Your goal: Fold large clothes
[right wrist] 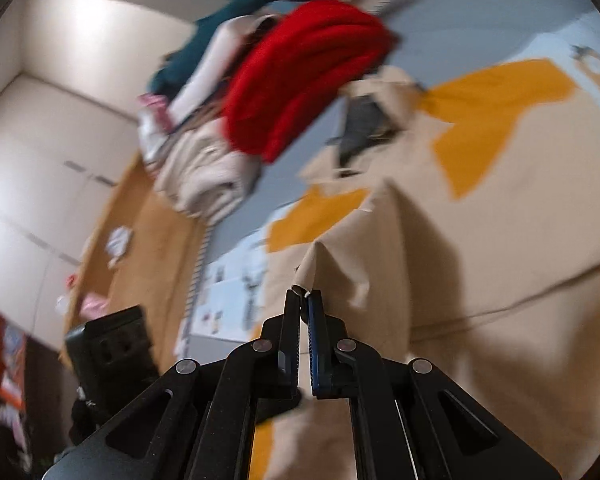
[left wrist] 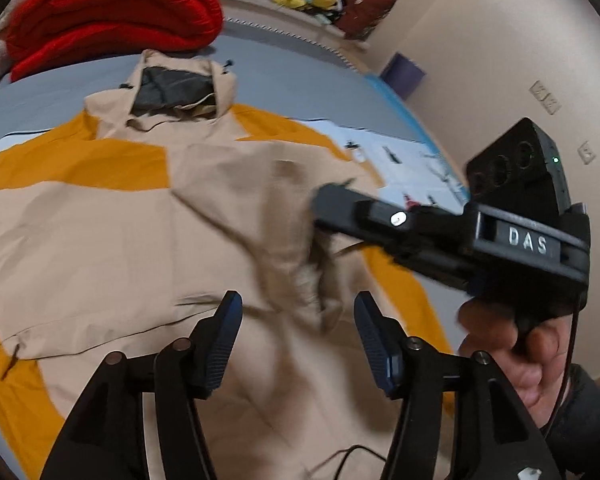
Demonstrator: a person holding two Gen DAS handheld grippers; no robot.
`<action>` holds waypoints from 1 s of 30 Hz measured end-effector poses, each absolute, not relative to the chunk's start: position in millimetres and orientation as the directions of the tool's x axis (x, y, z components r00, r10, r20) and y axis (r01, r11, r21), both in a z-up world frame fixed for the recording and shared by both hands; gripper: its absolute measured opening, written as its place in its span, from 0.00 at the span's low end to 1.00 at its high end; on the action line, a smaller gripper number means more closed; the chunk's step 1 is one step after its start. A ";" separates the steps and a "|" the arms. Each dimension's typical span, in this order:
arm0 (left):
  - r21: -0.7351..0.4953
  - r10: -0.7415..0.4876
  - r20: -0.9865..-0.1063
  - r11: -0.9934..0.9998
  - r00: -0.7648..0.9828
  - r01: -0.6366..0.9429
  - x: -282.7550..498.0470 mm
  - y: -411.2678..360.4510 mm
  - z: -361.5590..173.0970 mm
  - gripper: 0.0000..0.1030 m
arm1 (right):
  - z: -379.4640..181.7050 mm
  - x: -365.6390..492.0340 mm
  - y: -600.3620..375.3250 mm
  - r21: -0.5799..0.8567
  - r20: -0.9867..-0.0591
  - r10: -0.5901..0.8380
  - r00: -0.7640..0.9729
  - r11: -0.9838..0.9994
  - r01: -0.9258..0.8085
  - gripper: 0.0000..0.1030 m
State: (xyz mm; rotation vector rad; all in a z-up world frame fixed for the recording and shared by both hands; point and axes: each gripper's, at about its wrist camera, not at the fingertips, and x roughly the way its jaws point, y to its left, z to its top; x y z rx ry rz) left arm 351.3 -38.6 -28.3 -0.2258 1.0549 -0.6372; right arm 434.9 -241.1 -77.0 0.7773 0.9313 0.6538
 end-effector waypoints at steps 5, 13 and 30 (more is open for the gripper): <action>-0.414 -0.524 -0.757 0.847 0.390 0.334 354.0 -37.1 -29.1 0.45 | -66.8 426.8 -215.3 0.835 -0.375 0.836 0.401 0.492 -0.247 0.04; -0.373 -0.273 -0.819 0.922 0.505 -0.107 373.6 55.6 -42.8 0.10 | -78.7 429.5 -251.2 0.680 -0.603 0.588 0.538 0.732 -0.037 0.49; -0.612 -0.418 -0.791 0.570 0.448 -0.548 375.7 180.4 -114.8 0.22 | -164.2 442.7 -382.2 0.630 -0.775 0.410 0.481 0.570 0.528 0.28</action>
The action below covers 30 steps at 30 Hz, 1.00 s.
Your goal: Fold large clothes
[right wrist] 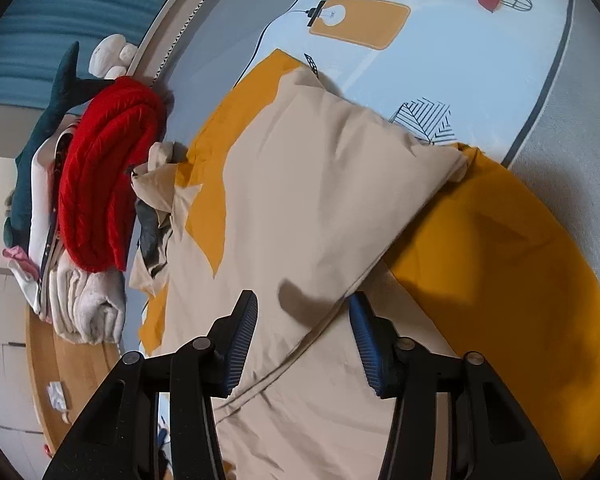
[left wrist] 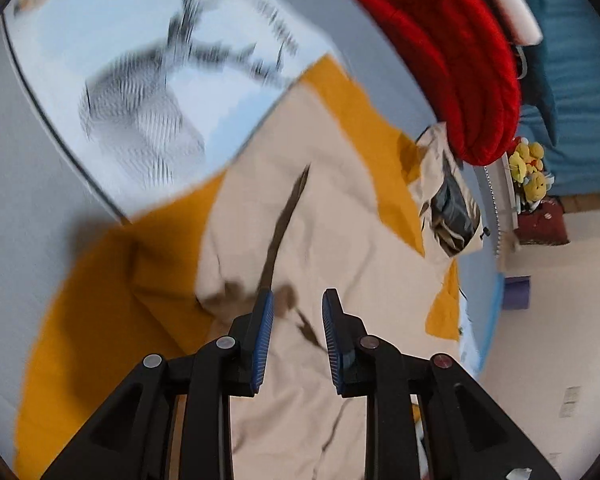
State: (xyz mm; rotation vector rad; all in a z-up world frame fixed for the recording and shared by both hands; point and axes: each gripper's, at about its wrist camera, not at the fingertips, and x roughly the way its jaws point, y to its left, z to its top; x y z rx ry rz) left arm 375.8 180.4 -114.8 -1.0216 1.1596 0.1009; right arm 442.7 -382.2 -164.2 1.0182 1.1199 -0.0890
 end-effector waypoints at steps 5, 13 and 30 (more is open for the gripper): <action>-0.595 -0.433 -0.803 0.565 0.409 -0.571 375.2 174.7 -130.6 0.31 | -160.7 444.5 -378.1 0.611 -0.787 0.373 0.492 0.586 0.533 0.05; -0.603 -0.450 -0.798 0.595 0.401 -0.531 380.9 161.9 -133.0 0.04 | -156.3 439.4 -373.9 0.581 -0.807 0.338 0.484 0.599 0.551 0.04; -0.564 -0.337 -0.811 0.667 0.479 -0.486 378.3 166.9 -103.4 0.02 | -179.2 428.9 -453.8 0.643 -0.766 0.306 0.566 0.350 0.681 0.12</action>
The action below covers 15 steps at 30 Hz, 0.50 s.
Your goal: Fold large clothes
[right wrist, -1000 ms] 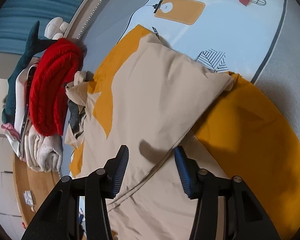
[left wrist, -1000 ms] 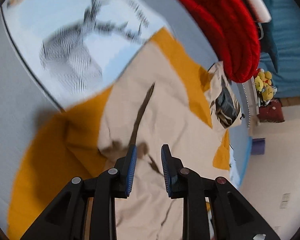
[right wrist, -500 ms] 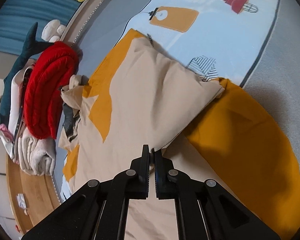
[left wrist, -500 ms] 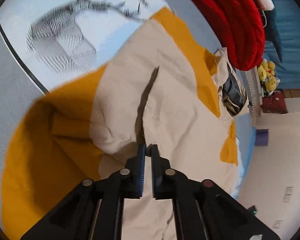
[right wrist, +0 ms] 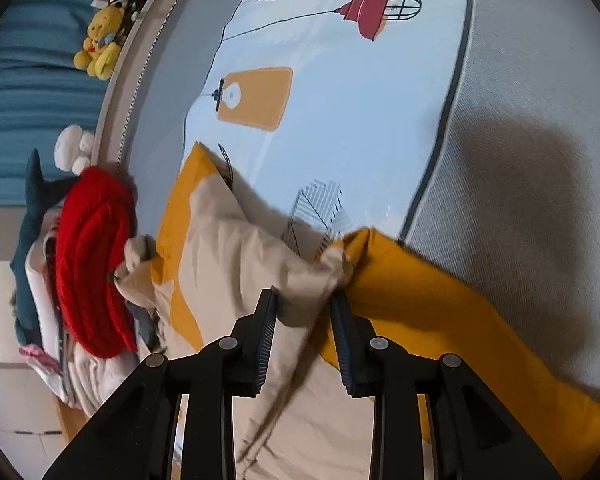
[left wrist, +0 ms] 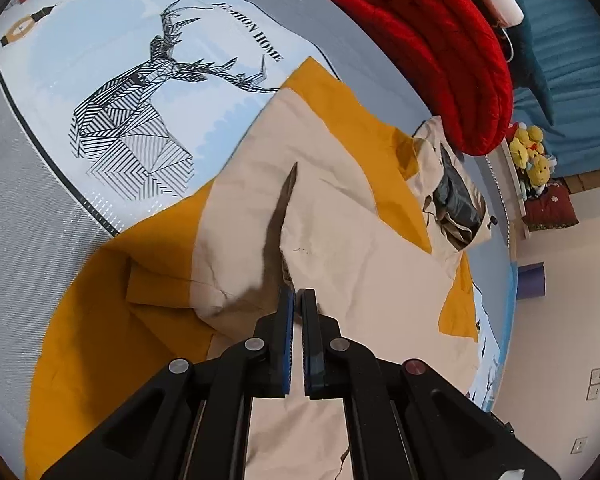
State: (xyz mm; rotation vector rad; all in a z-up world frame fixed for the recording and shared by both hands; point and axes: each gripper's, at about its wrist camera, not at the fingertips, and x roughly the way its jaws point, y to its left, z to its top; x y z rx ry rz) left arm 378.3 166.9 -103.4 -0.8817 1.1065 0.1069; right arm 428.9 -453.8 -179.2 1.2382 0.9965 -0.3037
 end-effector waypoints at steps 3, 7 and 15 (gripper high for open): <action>-0.559 -0.333 -0.811 0.682 0.480 -0.472 379.7 161.7 -99.7 0.02 | -164.8 420.0 -455.6 0.621 -0.783 0.237 0.575 0.360 0.696 0.08; -0.516 -0.323 -0.845 0.702 0.426 -0.492 380.6 159.0 -107.1 0.02 | -171.3 412.5 -459.5 0.543 -0.839 0.204 0.504 0.351 0.763 0.08; -0.410 -0.186 -0.877 0.771 0.443 -0.487 378.8 161.0 -88.0 0.02 | -110.0 424.4 -439.9 0.482 -0.814 0.015 0.580 0.574 0.662 0.11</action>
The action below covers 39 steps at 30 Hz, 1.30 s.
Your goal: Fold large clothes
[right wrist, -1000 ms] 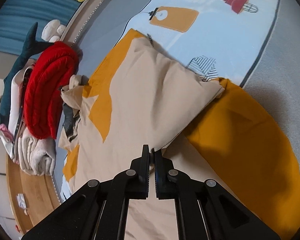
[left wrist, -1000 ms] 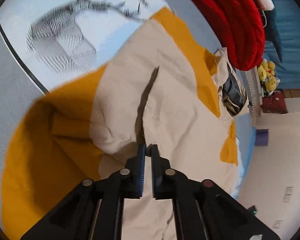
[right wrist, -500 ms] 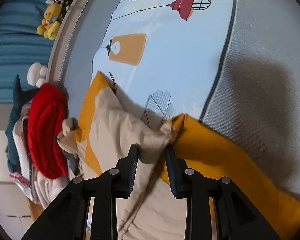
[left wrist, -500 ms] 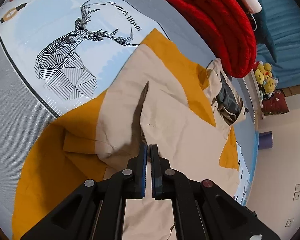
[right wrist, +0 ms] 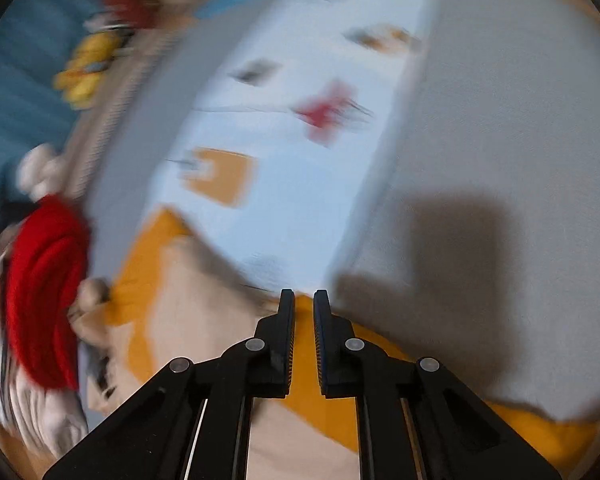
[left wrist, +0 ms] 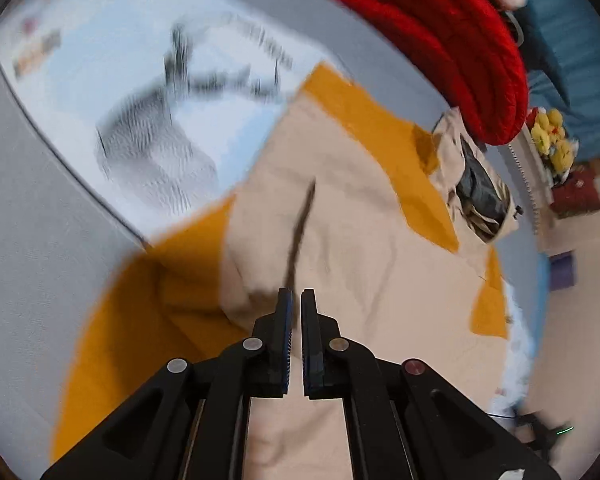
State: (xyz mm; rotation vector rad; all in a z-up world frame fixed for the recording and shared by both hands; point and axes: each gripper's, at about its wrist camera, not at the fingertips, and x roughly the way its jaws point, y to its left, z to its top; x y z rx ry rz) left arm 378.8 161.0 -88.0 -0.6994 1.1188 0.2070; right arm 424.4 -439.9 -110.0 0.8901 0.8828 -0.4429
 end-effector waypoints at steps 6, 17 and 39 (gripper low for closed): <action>-0.476 -0.276 -0.833 0.799 0.479 -0.368 388.6 143.2 -89.9 0.04 | -121.5 469.9 -373.4 0.526 -0.788 0.294 0.540 0.777 0.345 0.25; -0.416 -0.249 -0.883 0.807 0.397 -0.419 391.2 138.9 -111.3 0.06 | -151.1 463.1 -374.4 0.387 -0.901 0.218 0.374 0.793 0.470 0.25; -0.290 -0.130 -0.842 0.927 0.523 -0.237 371.2 91.1 -54.7 0.22 | -20.5 434.5 -294.0 0.178 -0.710 0.101 0.697 0.983 0.039 0.25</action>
